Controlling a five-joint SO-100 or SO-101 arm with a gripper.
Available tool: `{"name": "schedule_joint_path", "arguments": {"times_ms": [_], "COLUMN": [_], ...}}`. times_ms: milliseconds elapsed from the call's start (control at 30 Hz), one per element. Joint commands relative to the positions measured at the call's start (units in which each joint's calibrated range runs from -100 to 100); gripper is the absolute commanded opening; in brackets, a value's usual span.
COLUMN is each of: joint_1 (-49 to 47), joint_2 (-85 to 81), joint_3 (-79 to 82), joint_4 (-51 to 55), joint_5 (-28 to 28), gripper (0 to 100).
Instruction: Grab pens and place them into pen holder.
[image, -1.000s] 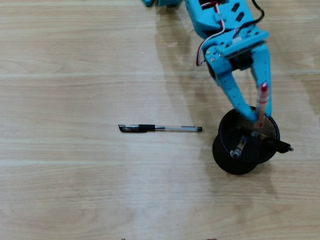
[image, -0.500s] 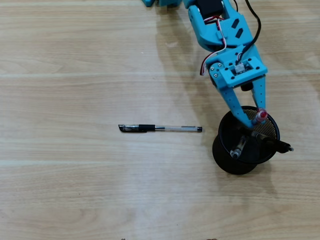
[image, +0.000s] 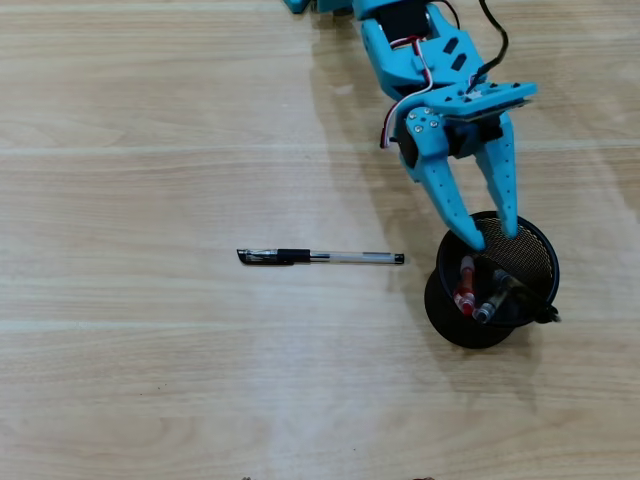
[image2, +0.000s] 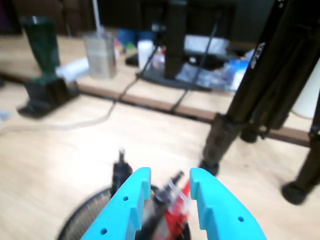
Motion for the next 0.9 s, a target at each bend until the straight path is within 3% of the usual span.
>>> {"name": "schedule_joint_path", "arguments": {"times_ms": [0, 133, 200, 233, 333, 467, 867], "joint_1": [1.36, 4.1, 5.8, 7.17, 9.34, 10.55, 14.18], "joint_2": [-6.98, -7.32, -5.12, -1.57, 4.86, 14.66, 36.22], "joint_3": [-3.61, -19.82, -30.05, -38.74, -47.16, -51.51, -60.38], "joint_4": [25.45, 60.34, 75.64, 85.61, 90.51, 90.94, 91.54], "joint_5": [7.89, 22.73, 33.08, 41.03, 48.35, 52.48, 53.47], "gripper": [9, 9, 10, 11, 14, 13, 13]}}
